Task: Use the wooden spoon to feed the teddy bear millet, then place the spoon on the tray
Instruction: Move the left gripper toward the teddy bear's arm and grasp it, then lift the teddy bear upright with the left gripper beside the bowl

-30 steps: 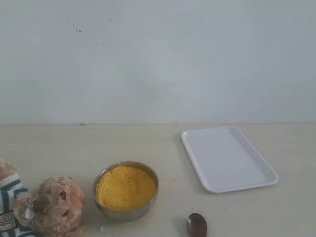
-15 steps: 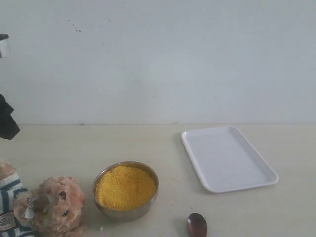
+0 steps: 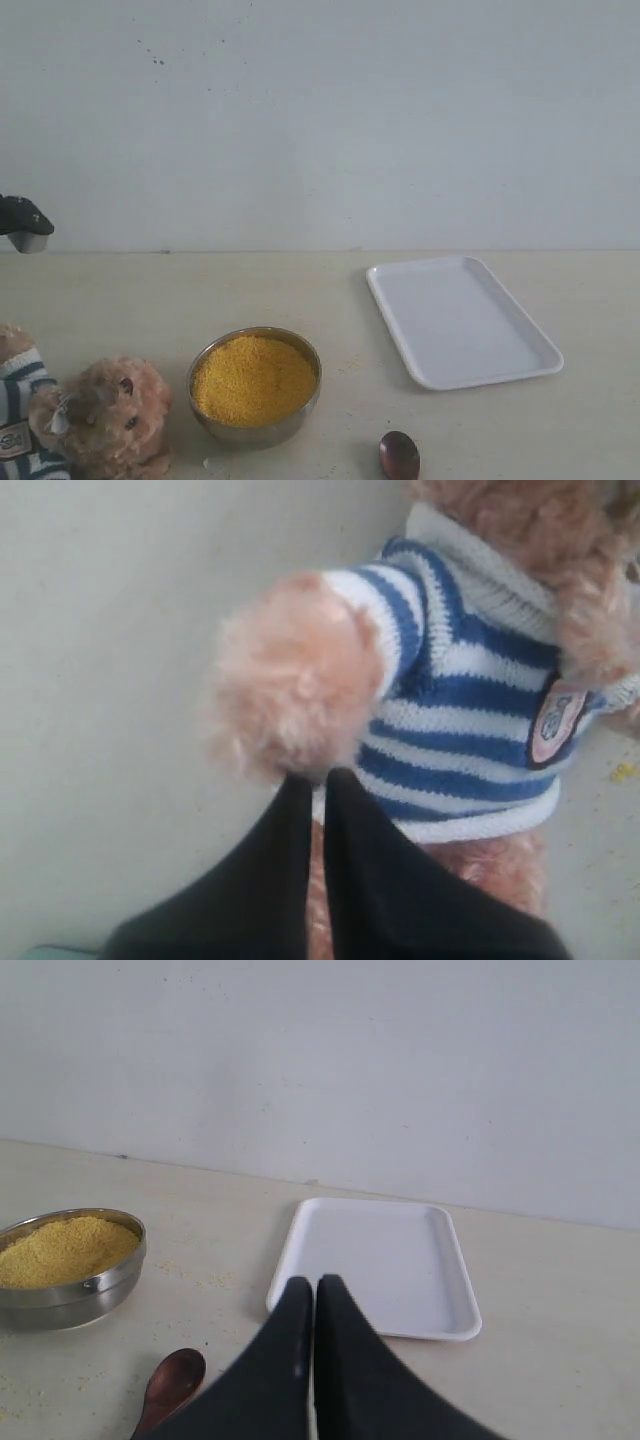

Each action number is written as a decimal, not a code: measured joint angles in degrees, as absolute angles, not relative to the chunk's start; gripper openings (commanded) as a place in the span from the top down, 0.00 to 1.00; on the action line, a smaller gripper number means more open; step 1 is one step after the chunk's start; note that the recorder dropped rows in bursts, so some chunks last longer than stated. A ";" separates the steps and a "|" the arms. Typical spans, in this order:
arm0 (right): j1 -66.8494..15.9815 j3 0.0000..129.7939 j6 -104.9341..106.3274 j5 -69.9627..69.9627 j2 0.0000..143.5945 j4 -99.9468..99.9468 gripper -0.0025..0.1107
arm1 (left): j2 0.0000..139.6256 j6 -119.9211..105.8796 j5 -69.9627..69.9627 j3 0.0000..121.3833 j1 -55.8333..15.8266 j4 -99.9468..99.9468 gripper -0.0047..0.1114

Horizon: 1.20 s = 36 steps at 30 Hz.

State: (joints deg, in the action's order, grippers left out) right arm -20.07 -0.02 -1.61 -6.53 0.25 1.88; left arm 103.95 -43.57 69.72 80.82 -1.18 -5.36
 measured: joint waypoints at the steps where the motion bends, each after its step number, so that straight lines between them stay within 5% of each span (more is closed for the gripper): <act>1: -20.07 -0.02 -1.61 -6.53 0.25 1.88 0.98 | 104.45 -43.57 69.72 80.82 -0.80 -5.26 0.84; 6: -20.07 -0.02 -1.61 -6.53 0.25 1.88 0.98 | 104.67 -43.45 69.72 80.82 0.66 -1.26 0.53; 11: -20.07 -0.02 -1.61 -6.53 0.25 1.88 0.98 | 102.30 -42.05 69.72 80.82 0.90 2.59 0.02; 36: -20.07 -0.02 -1.61 -6.53 0.25 1.88 0.98 | 112.76 -57.05 69.81 80.82 1.02 6.96 0.02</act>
